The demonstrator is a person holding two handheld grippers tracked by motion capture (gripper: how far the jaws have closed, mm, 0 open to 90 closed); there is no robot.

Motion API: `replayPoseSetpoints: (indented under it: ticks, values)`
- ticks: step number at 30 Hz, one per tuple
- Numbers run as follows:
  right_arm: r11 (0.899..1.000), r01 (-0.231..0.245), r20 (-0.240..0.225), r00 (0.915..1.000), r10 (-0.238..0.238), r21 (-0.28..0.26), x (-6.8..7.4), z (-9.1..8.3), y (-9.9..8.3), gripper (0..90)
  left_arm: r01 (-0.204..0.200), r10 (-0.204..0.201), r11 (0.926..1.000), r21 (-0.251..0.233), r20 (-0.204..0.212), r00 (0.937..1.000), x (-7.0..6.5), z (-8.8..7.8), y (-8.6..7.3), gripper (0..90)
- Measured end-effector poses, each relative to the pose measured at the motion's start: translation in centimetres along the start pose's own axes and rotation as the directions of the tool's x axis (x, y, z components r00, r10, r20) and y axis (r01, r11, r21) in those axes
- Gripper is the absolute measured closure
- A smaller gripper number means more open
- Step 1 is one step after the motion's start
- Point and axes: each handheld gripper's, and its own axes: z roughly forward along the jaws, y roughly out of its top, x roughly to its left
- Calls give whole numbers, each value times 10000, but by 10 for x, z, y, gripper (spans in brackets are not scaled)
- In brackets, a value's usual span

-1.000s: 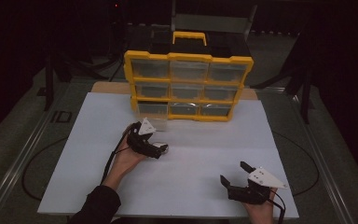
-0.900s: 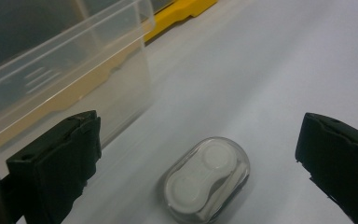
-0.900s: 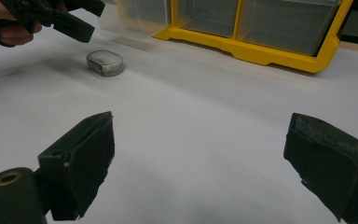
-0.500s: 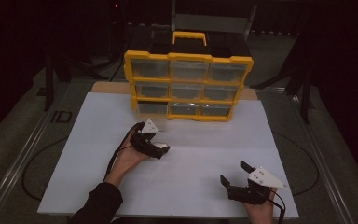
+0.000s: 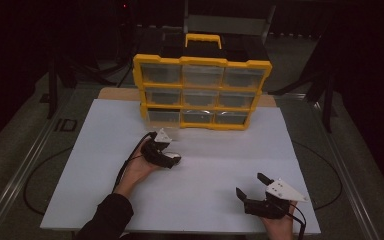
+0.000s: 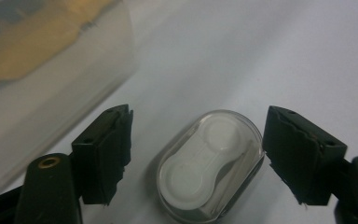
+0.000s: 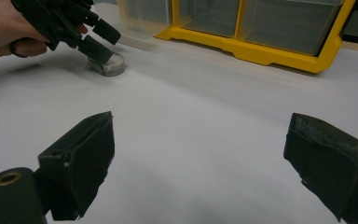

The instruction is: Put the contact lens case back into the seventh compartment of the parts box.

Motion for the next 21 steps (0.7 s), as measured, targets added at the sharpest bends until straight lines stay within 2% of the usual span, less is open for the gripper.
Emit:
replayPoseSetpoints:
  ticks: [7, 9, 11, 13, 21]
  values:
    - [10000, -5, 9, 10000, 5, -4, 0, 0, 0, 86, 163, -165, 9999, 48, 453, 9988, 1, -1, 0, 374]
    - [10000, -7, 7, 10000, 7, -2, 0, 0, 0, 86, 94, -107, 9997, 222, 598, 9982, 1, -1, -1, 392]
    - [10000, -4, 37, 10000, 4, -4, -1, 0, 0, 86, -117, 85, 9983, 576, 546, 9985, 0, 1, -2, 377]
    - [10000, -21, 36, 10000, 21, -3, -1, 0, 0, 86, -165, 125, 9967, 800, 501, 9987, 0, 2, -5, 380]
    - [10000, -17, 73, 10000, 17, 65, -1, 0, 0, 86, -24, -6, 9939, 1106, 270, 9996, 1, 1, -5, 492]
